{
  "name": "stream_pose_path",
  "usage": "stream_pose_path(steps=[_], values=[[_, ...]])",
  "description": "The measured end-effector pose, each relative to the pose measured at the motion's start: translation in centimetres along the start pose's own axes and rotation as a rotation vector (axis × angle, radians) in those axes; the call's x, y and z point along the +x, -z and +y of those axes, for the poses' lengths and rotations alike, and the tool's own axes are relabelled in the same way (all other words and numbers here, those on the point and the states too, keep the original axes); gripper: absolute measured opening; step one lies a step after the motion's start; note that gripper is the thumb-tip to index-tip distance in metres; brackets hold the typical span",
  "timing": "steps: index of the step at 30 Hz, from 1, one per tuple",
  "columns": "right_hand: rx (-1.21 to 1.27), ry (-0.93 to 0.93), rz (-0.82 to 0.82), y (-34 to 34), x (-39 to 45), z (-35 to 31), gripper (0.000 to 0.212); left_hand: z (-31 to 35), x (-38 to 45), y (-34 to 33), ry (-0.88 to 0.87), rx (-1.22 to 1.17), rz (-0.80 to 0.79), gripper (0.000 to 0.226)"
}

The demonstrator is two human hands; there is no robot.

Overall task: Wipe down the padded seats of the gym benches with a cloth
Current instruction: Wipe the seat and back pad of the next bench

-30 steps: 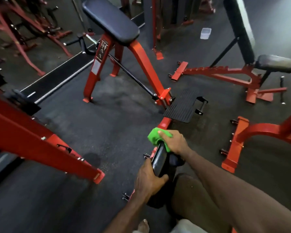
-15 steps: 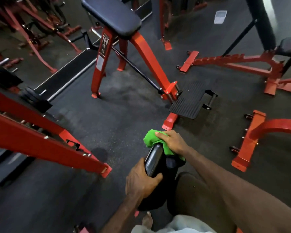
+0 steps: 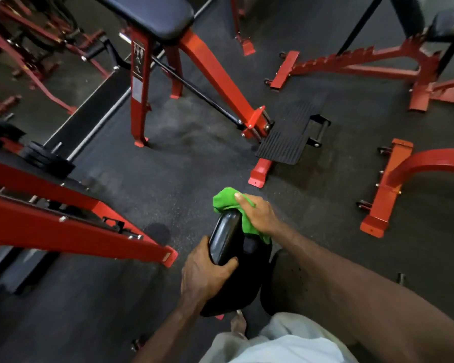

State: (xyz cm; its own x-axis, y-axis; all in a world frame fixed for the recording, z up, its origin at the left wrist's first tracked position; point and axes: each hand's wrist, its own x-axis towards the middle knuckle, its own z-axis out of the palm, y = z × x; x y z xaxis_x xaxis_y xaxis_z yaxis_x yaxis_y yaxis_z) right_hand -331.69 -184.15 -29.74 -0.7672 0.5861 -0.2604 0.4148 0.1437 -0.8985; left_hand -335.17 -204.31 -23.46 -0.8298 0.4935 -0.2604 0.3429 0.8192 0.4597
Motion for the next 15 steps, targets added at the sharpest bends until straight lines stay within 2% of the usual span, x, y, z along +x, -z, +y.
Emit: stream_pose_path(steps=[2,4,7,8,9,11,12,13,15], values=[[-0.106,-0.097,-0.032,0.4,0.8,-0.6,0.059,-0.1,0.0,0.0,-0.018,-0.006,0.001,0.052],[-0.157,0.047,-0.019,0.1,-0.2,-2.2,0.058,-0.5,0.0,0.1,-0.011,-0.022,0.002,0.055],[-0.259,0.457,0.021,-0.8,-2.2,-1.6,0.056,-0.4,0.3,-0.2,-0.016,-0.023,0.001,0.062],[-0.279,0.471,-0.005,-0.3,-1.9,-1.5,0.052,-0.5,0.5,-0.3,-0.019,-0.025,-0.016,0.06],[-0.268,0.398,-0.011,0.1,-1.5,-1.8,0.047,-0.7,0.5,-0.3,-0.018,-0.067,-0.05,0.055],[-0.265,0.167,0.024,0.3,-0.7,-3.0,0.045,-1.4,1.1,-0.1,0.014,-0.336,-0.07,0.041],[-0.29,0.167,0.053,-0.1,-1.1,-3.9,0.044,-1.5,1.4,0.2,0.091,-0.557,-0.049,0.035],[-0.331,0.26,0.114,-0.5,-1.8,-4.4,0.042,-1.6,1.8,0.4,0.183,-0.77,-0.043,0.034],[-0.377,0.599,0.168,-1.9,-4.1,-3.5,0.041,-1.6,2.2,0.9,0.4,-1.104,-0.056,0.038]])
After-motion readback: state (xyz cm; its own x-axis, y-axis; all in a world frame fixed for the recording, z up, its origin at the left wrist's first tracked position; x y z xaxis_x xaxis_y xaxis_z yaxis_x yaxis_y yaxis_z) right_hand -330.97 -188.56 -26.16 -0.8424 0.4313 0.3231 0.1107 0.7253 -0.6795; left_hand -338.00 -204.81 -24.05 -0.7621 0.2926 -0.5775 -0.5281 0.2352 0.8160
